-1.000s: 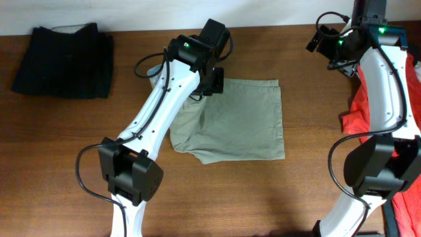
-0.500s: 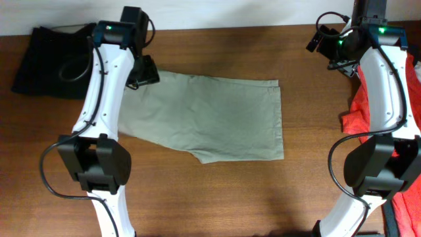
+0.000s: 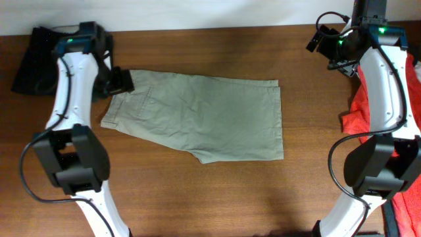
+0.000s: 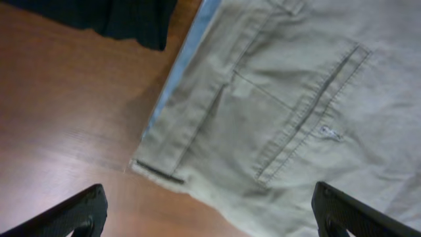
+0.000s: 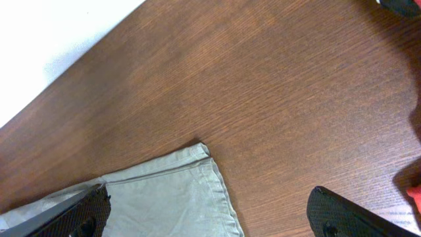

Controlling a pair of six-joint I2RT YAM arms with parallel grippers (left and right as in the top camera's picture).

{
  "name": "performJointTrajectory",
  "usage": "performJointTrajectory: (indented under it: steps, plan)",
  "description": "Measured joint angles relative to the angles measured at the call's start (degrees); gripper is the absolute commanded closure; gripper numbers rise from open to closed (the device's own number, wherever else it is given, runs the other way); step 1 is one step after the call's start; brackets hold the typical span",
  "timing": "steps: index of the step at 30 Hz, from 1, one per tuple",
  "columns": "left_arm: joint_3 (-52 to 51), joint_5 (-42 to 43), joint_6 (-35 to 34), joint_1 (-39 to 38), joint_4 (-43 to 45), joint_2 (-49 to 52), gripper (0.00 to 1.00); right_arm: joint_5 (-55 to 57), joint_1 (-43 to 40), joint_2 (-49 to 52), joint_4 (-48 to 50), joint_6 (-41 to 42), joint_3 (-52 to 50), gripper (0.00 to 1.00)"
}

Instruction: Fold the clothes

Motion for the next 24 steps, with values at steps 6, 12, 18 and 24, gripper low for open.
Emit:
performJointTrajectory:
  steps: [6, 12, 18, 24]
  plan:
    - [-5.0, 15.7, 7.5, 10.6, 5.9, 0.0, 0.01, 0.0, 0.0, 0.0, 0.0, 0.0, 0.0, 0.01]
    - [-8.0, 20.6, 10.2, 12.9, 7.1, 0.4, 0.01, 0.0, 0.0, 0.0, 0.0, 0.0, 0.0, 0.01]
    - [-8.2, 21.0, 10.0, 12.9, 6.7, 6.0, 0.01, 0.0, 0.0, 0.0, 0.0, 0.0, 0.0, 0.01]
    - [-8.3, 17.9, 7.4, 12.9, 3.7, 9.5, 0.05, 0.0, 0.0, 0.0, 0.0, 0.0, 0.0, 0.01]
